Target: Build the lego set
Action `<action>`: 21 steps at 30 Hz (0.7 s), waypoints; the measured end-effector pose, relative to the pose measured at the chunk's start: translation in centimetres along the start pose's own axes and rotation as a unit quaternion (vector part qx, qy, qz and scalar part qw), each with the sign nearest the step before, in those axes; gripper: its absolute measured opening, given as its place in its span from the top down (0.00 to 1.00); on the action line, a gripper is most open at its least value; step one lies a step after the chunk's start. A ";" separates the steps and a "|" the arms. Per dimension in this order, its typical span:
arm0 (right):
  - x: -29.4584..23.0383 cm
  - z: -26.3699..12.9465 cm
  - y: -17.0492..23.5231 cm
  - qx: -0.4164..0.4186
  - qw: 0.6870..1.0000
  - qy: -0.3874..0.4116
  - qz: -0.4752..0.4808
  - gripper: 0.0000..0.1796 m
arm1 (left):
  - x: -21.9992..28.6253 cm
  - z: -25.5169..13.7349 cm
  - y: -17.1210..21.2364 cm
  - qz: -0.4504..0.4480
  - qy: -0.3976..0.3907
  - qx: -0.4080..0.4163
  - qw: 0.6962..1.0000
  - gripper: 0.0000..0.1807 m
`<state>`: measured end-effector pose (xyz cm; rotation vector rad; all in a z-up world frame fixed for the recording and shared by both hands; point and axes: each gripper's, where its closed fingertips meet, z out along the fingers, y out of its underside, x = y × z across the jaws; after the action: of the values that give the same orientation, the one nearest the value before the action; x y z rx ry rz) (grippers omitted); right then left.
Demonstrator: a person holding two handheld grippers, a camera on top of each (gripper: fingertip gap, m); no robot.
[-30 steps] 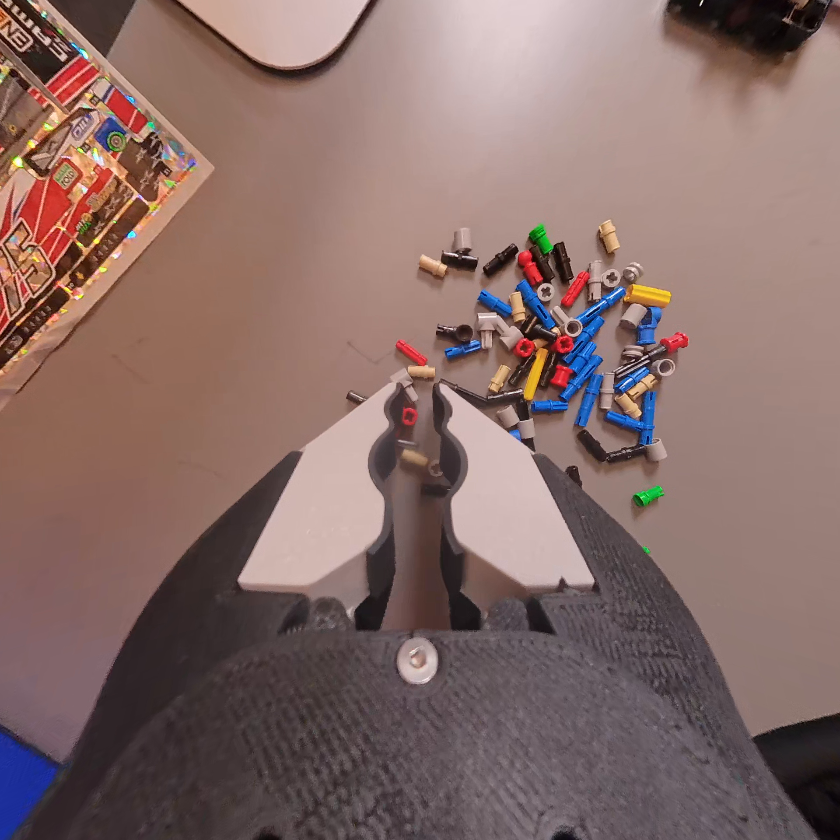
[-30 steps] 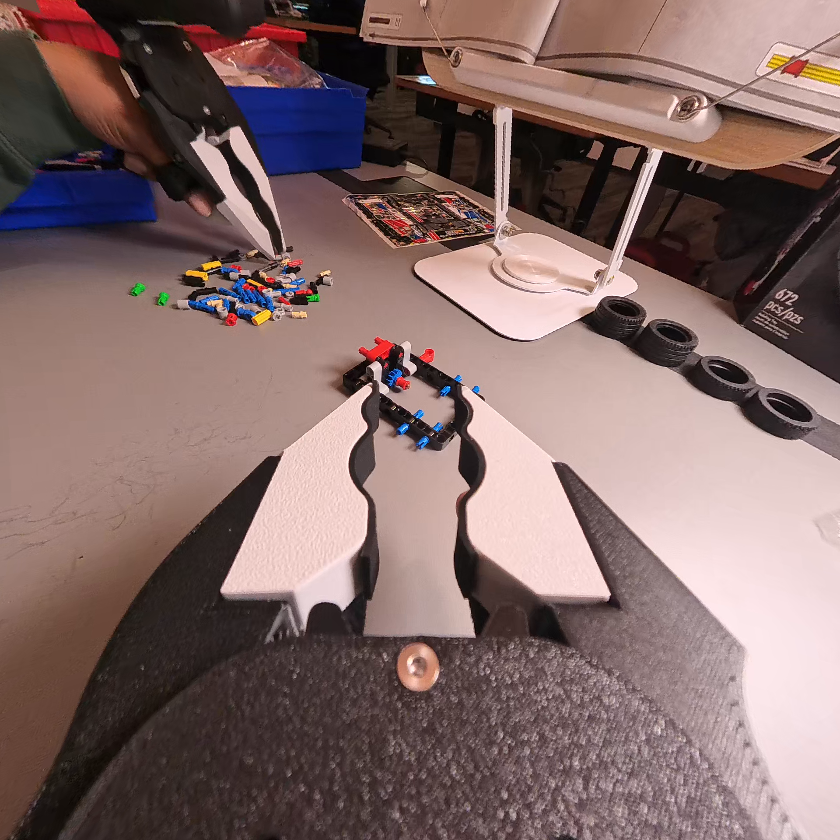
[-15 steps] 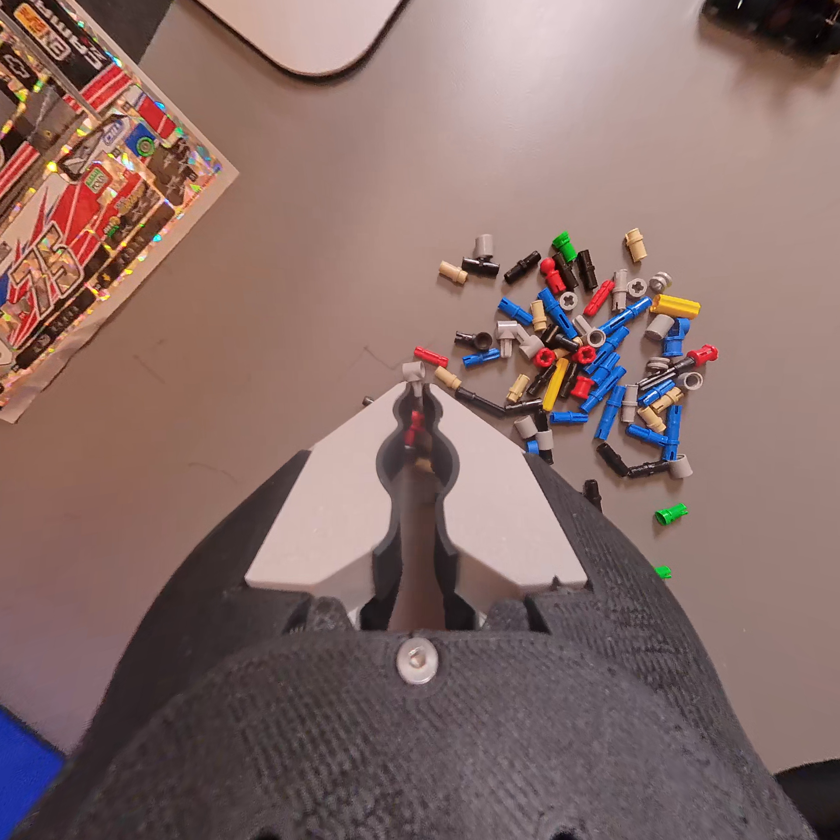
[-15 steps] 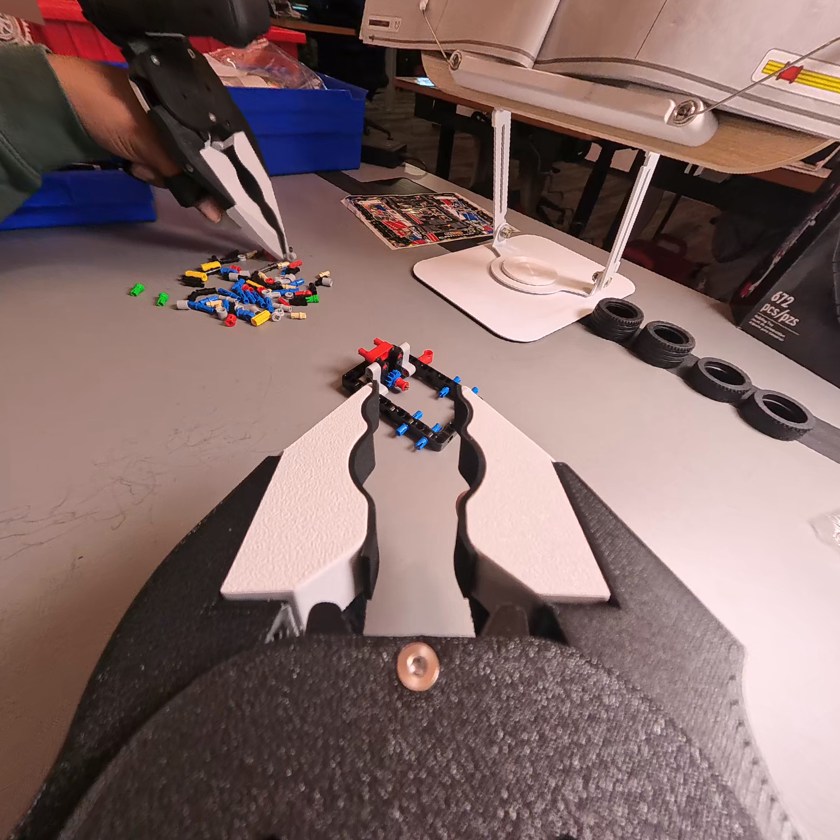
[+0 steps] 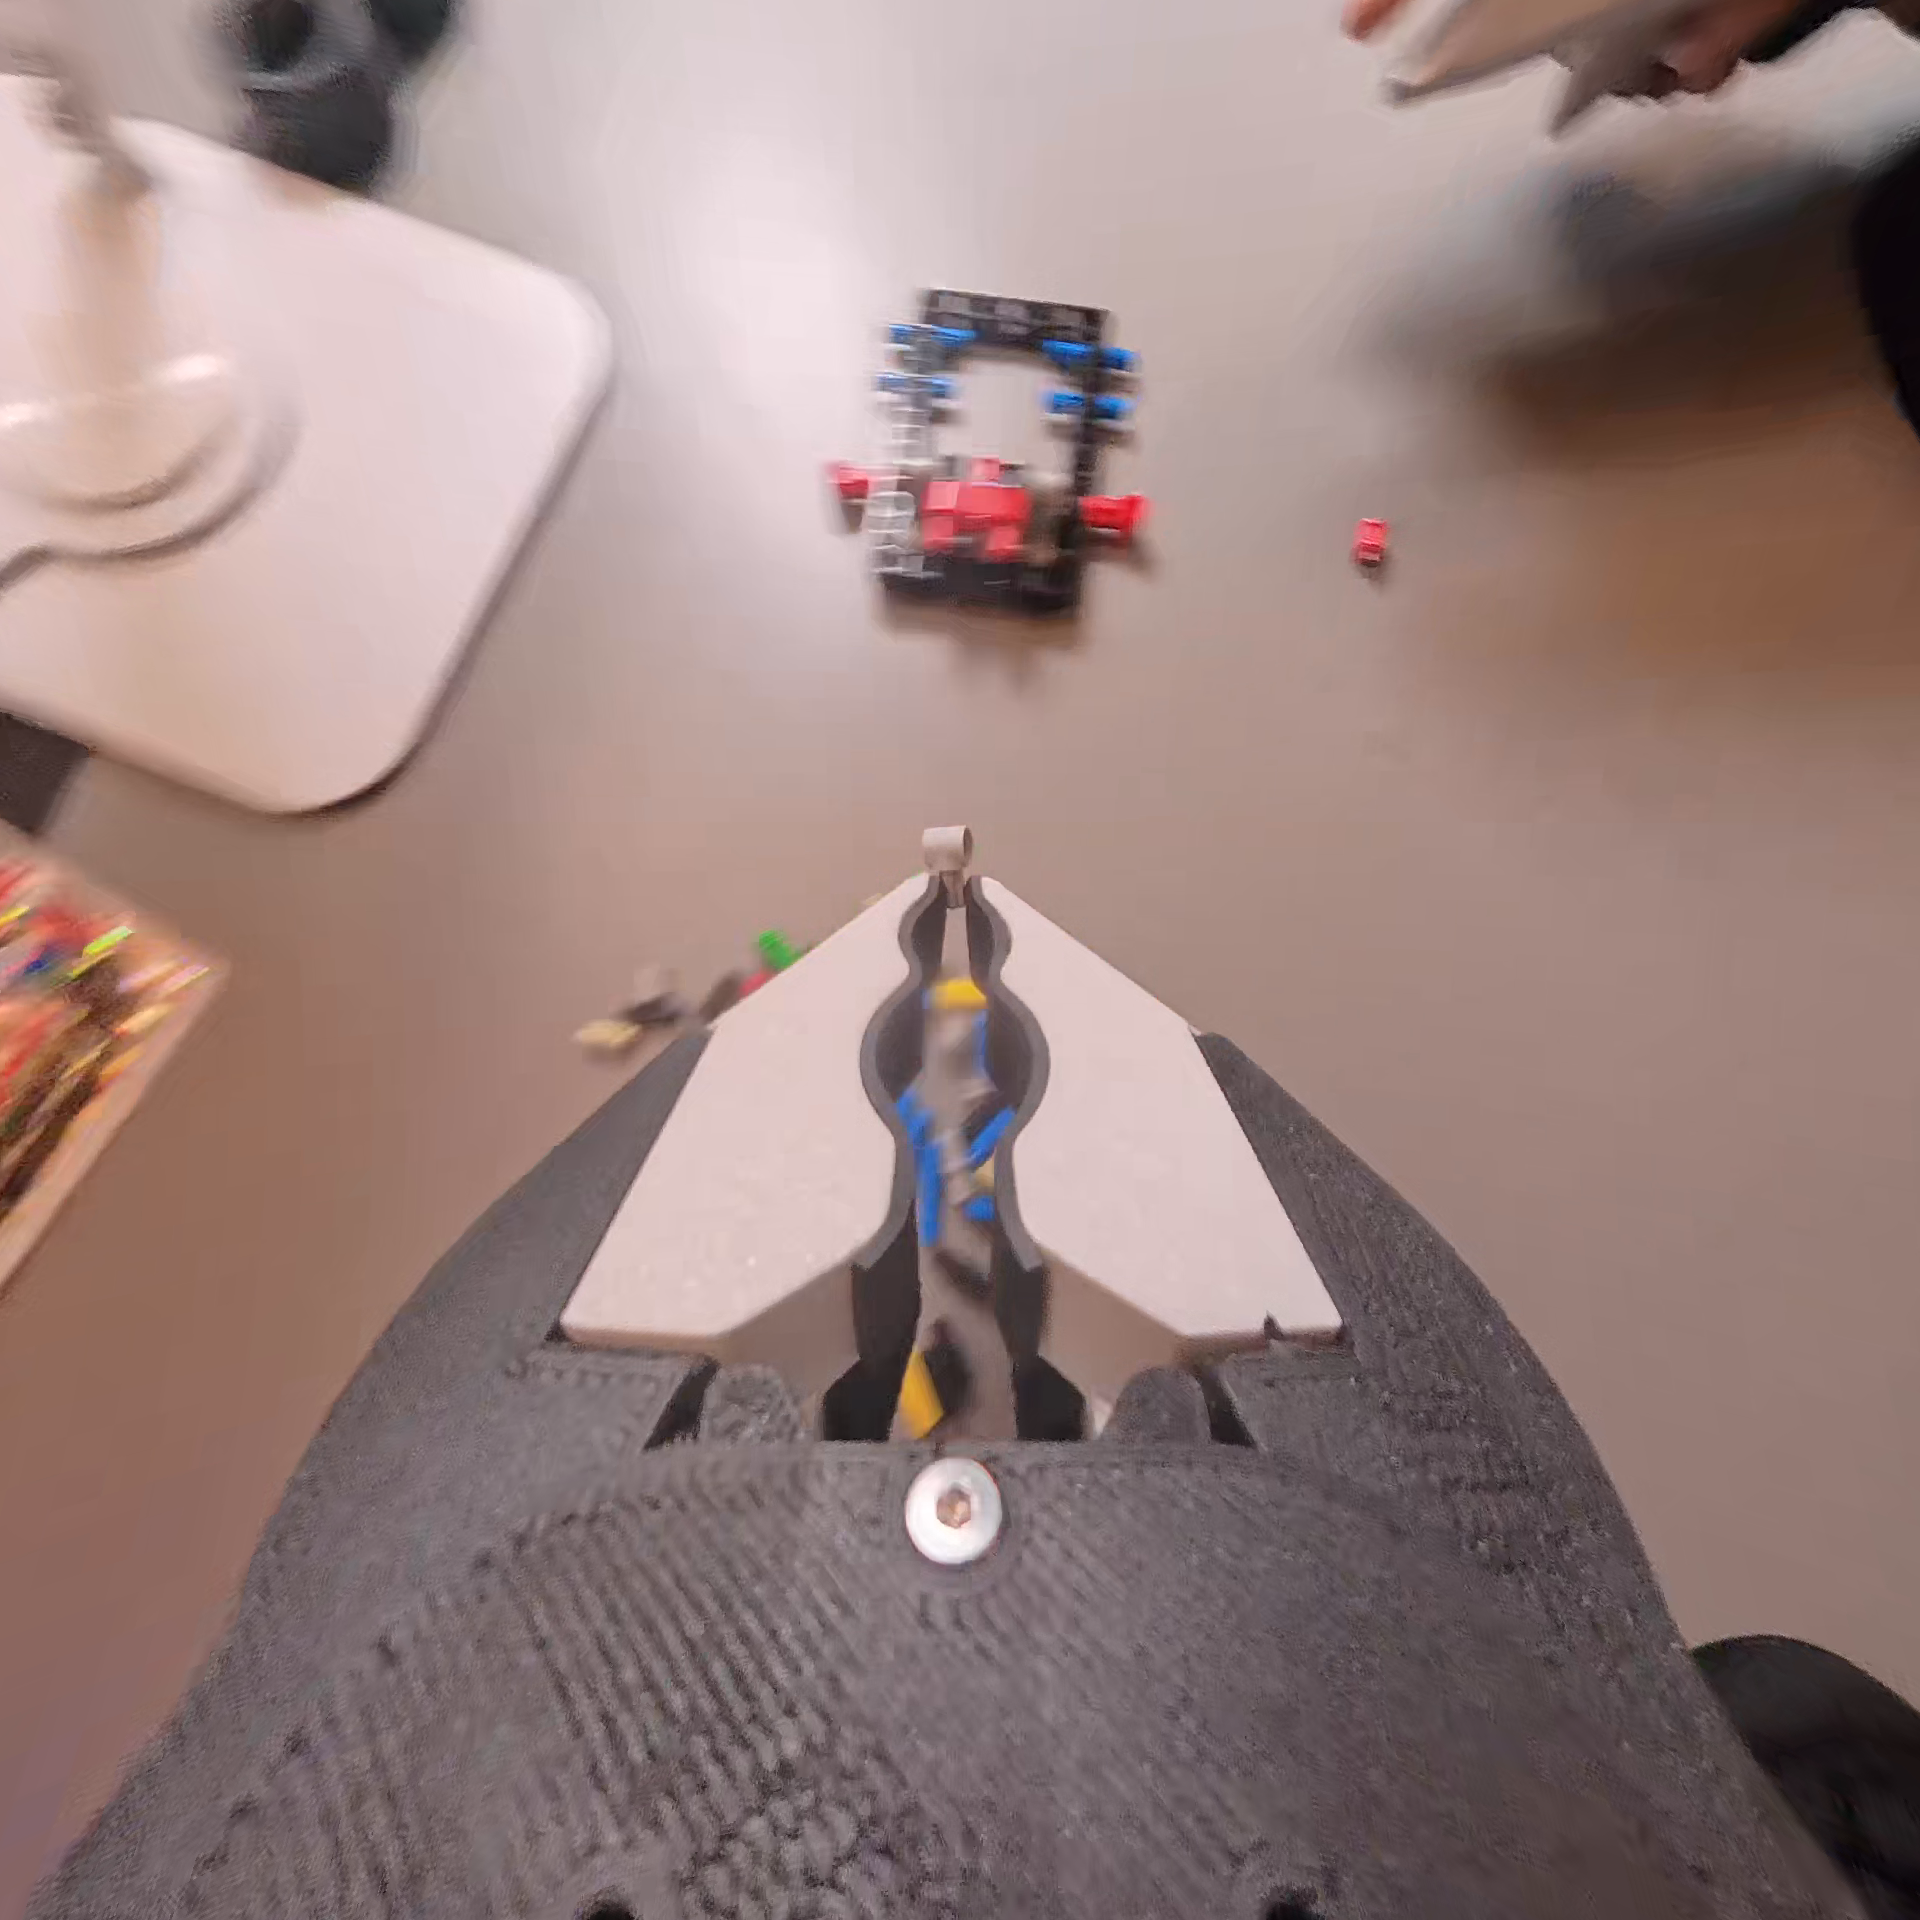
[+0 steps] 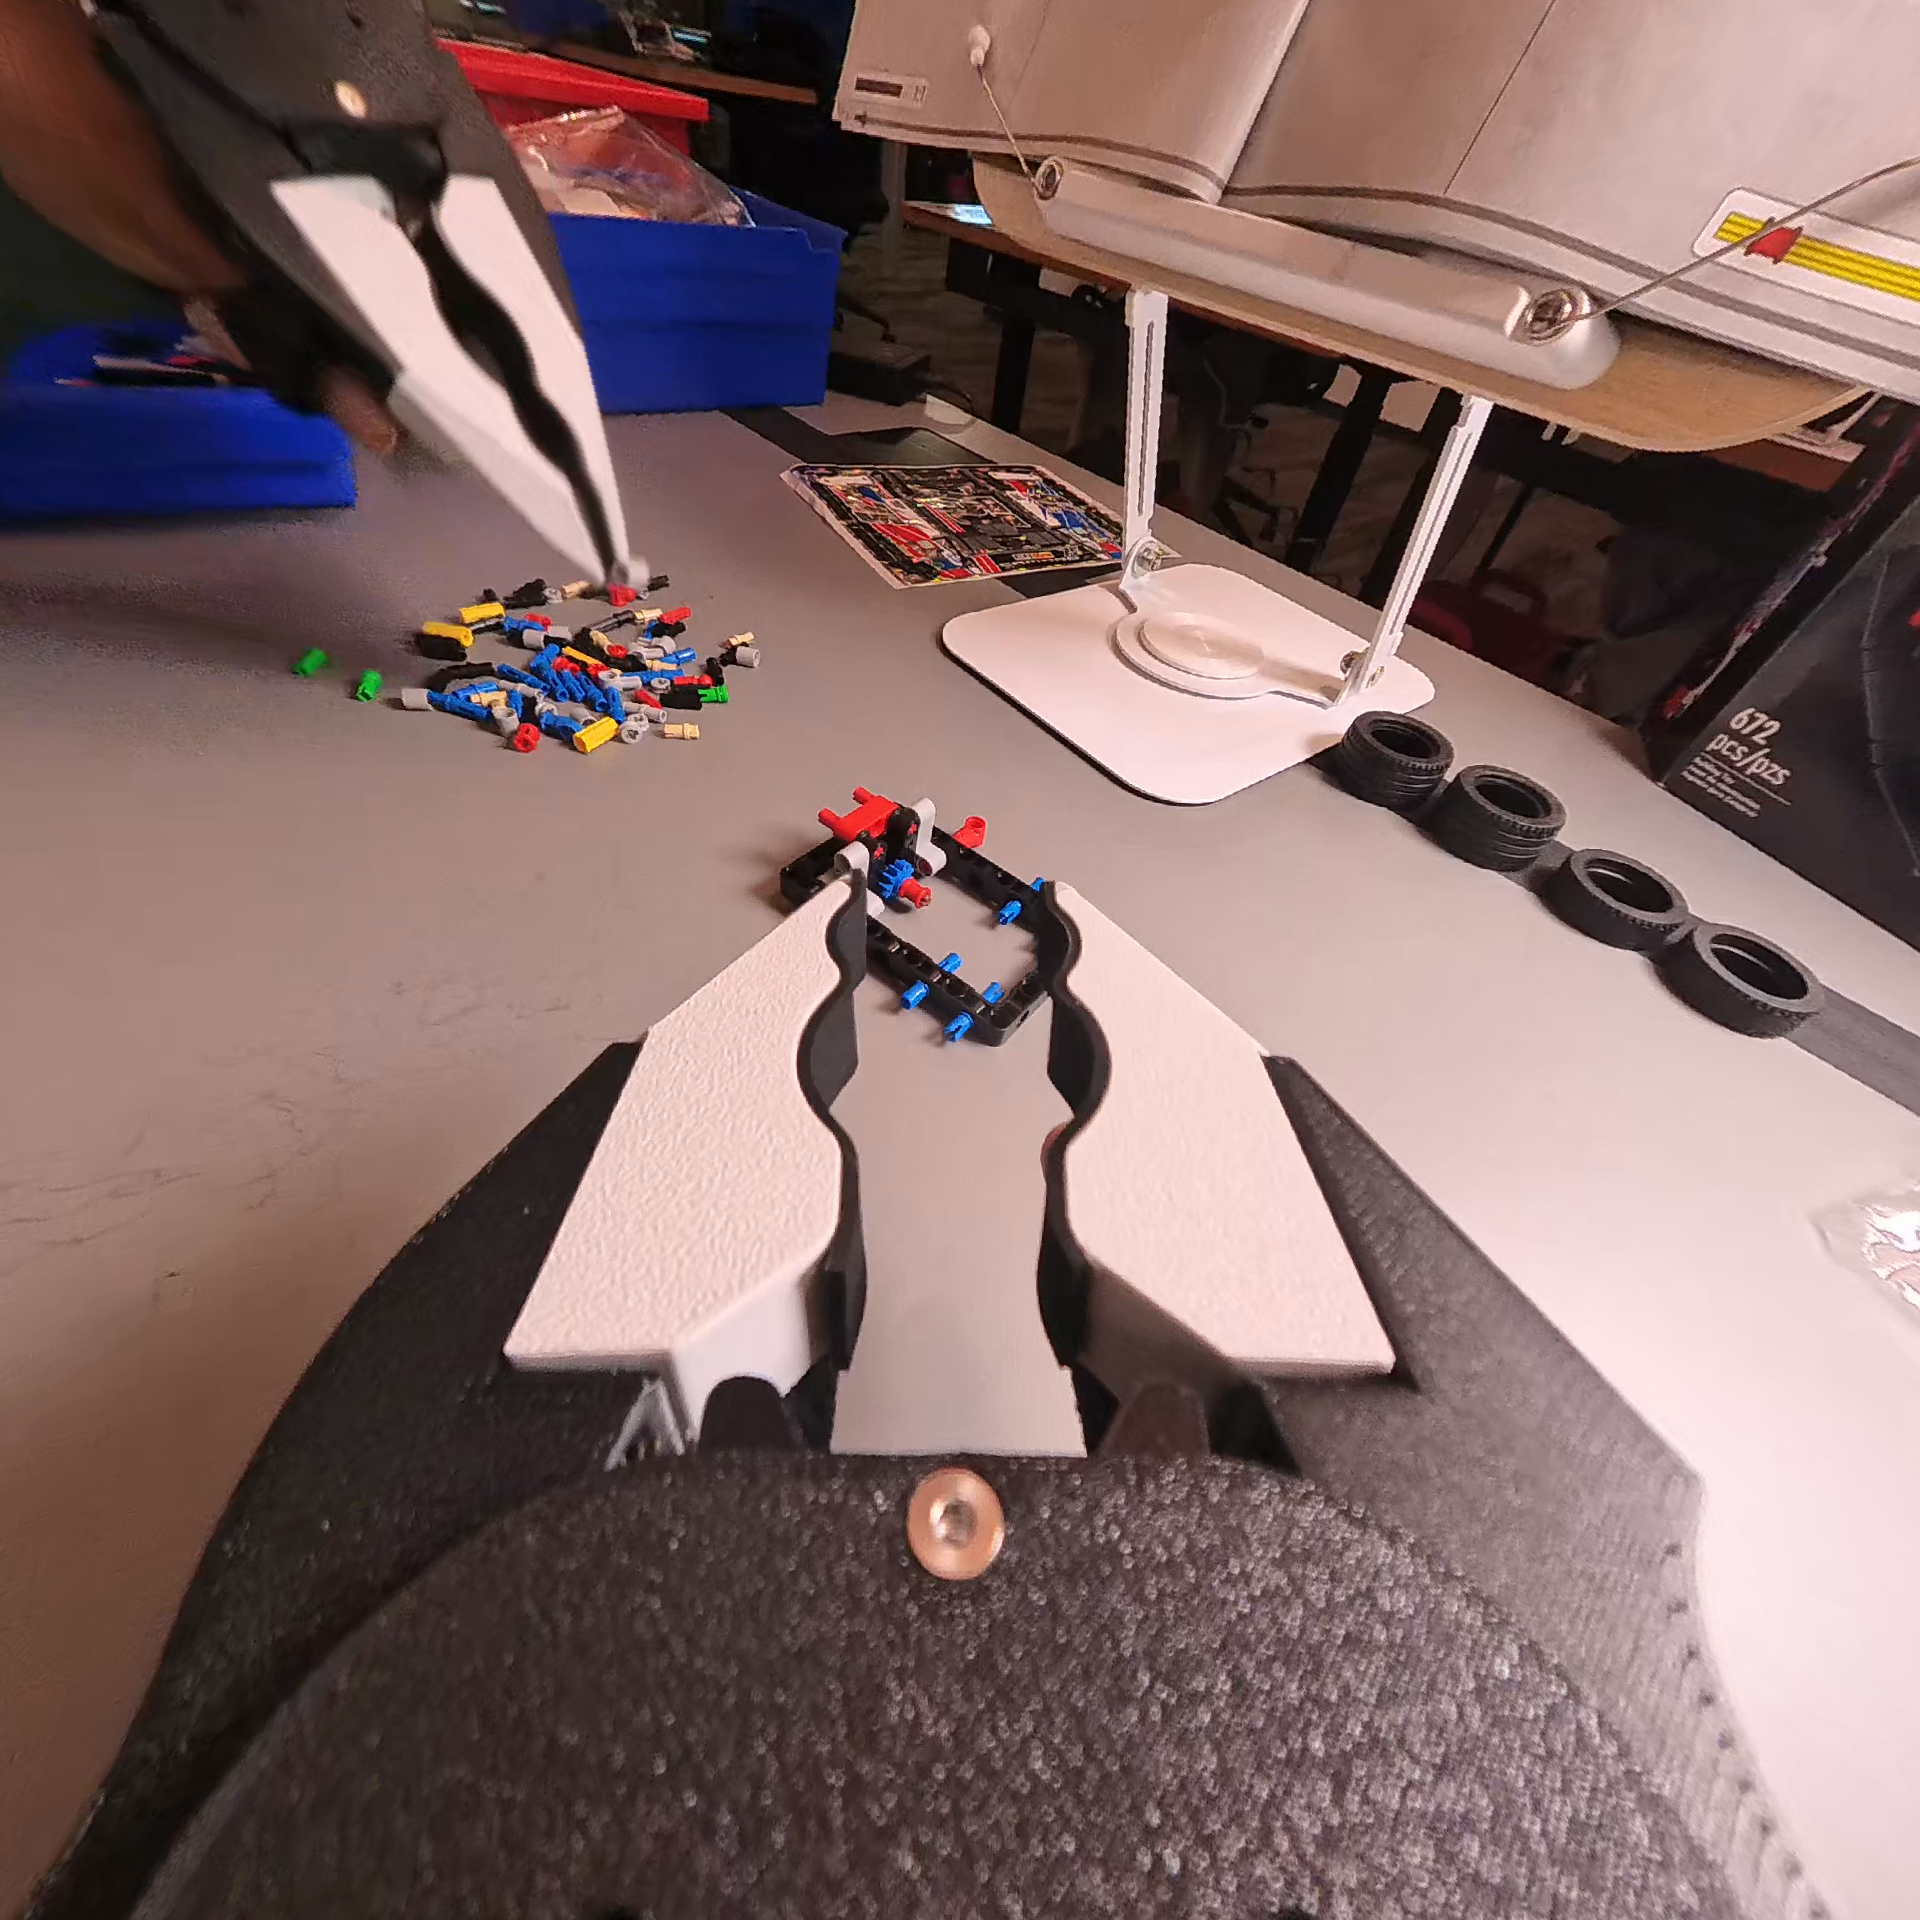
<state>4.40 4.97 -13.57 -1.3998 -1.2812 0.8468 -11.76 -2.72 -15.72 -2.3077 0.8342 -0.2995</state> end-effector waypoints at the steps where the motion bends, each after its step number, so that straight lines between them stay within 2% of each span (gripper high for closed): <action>1: 0.0 0.0 0.0 0.000 1.000 0.000 -0.001 0.83 | 1.7 1.4 -0.2 0.016 0.023 -0.011 1.000 0.99; 5: 0.1 -0.1 -0.1 -0.001 1.000 0.002 -0.005 0.83 | 7.3 5.6 -0.7 0.059 0.089 -0.034 0.994 0.99; 10: -0.7 0.0 0.2 -0.014 1.000 -0.016 -0.012 0.83 | 10.6 8.1 -1.1 0.084 0.113 -0.043 0.989 0.99; 14: -3.7 0.1 1.2 -0.050 0.994 -0.096 -0.019 0.81 | 11.4 8.8 -1.2 0.088 0.117 -0.043 0.988 0.99; 18: -7.3 -0.2 3.7 -0.122 0.974 -0.188 -0.037 0.79 | 11.6 9.1 -1.6 0.085 0.117 -0.034 0.989 0.98; 21: -8.6 -0.3 5.1 -0.156 0.963 -0.210 -0.064 0.78 | 11.5 9.3 -1.8 0.086 0.112 -0.030 0.989 0.98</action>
<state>4.38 -3.08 -19.58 -1.4026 -1.8758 0.9118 1.79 -4.29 -21.67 -2.2669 1.1616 -0.4693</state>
